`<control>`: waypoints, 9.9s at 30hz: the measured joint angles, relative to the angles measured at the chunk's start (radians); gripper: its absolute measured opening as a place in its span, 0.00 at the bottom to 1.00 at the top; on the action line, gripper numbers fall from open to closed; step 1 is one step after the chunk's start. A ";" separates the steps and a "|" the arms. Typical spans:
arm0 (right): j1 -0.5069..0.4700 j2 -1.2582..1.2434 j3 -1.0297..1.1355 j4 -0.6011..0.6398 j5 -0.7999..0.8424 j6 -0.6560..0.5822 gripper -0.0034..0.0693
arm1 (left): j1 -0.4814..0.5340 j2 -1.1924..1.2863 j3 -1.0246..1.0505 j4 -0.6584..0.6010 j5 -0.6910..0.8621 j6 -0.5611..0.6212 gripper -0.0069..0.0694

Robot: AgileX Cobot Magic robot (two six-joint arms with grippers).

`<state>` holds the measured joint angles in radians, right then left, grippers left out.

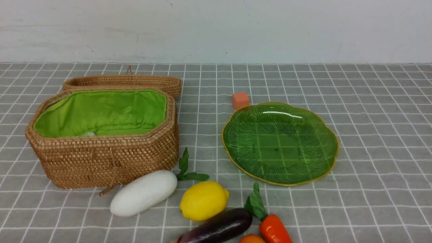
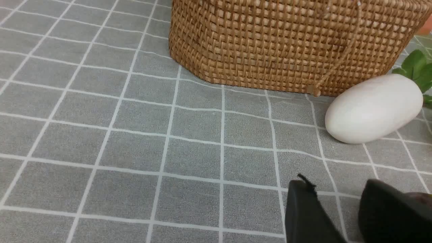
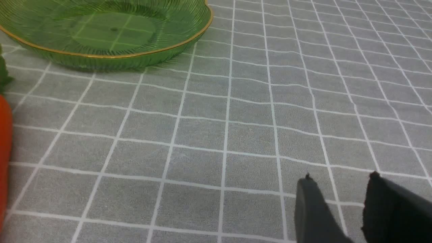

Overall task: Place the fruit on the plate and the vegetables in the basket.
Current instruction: Use the right arm to grab a carrot and put it into the left basket, then use the right arm to grab a mango and put it into the right plate

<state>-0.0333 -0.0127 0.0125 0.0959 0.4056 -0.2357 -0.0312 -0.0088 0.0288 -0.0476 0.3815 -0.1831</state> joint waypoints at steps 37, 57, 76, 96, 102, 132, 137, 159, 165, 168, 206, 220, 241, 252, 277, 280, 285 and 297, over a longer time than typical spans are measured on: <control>0.003 0.000 0.014 -0.045 -0.096 0.000 0.38 | 0.004 0.000 0.000 0.000 0.002 0.000 0.40; 0.003 0.000 0.015 -0.052 -0.702 -0.061 0.38 | 0.004 0.000 0.000 0.000 0.002 0.000 0.40; 0.003 0.063 -0.293 0.079 -0.329 0.335 0.38 | 0.004 0.000 0.000 0.000 0.002 0.000 0.40; 0.041 0.563 -0.480 0.244 0.093 0.123 0.38 | 0.004 0.000 0.000 0.000 0.002 0.000 0.40; 0.124 0.779 -0.652 0.273 0.341 0.015 0.39 | 0.004 0.000 0.000 0.000 0.002 0.000 0.40; 0.697 1.500 -0.804 0.087 0.270 -0.028 0.74 | 0.004 0.000 0.000 0.000 0.002 0.000 0.40; 0.702 1.585 -0.805 0.042 0.186 -0.027 0.71 | 0.004 0.000 0.000 0.000 0.002 0.000 0.40; 0.702 1.510 -1.141 -0.004 0.493 0.047 0.40 | 0.004 0.000 0.000 0.000 0.002 0.000 0.40; 0.702 1.568 -1.377 0.033 0.523 -0.045 0.40 | 0.004 0.000 0.000 0.000 0.002 0.000 0.40; 0.702 1.663 -1.568 0.142 0.563 -0.152 0.40 | 0.004 0.000 0.000 0.000 0.002 0.000 0.40; 0.698 2.339 -2.300 0.541 0.400 -0.545 0.88 | 0.004 0.000 0.000 0.000 0.002 0.000 0.40; 0.672 1.779 -1.701 0.366 0.560 -0.530 0.85 | 0.004 0.000 0.000 0.000 0.002 0.000 0.40; 0.690 1.518 -1.159 0.132 0.626 0.415 0.89 | 0.004 0.000 0.000 0.000 0.002 0.000 0.40; 0.692 1.559 -1.048 0.286 0.388 0.422 0.90 | 0.004 0.000 0.000 0.000 0.002 0.000 0.40; 0.775 1.808 -1.053 0.296 0.420 0.323 0.75 | 0.004 0.000 0.000 0.000 0.002 0.000 0.40; 0.737 1.777 -1.051 0.287 0.453 0.318 0.75 | 0.004 0.000 0.000 0.000 0.002 0.000 0.40; 0.629 1.676 -1.051 0.285 0.478 0.297 0.75 | 0.004 0.000 0.000 0.000 0.002 0.000 0.40; 0.222 1.692 -1.331 0.293 0.434 0.100 0.75 | 0.004 0.000 0.000 0.000 0.002 0.000 0.40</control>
<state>0.1883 1.6796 -1.3187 0.3894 0.8393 -0.1360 -0.0267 -0.0088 0.0288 -0.0476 0.3839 -0.1831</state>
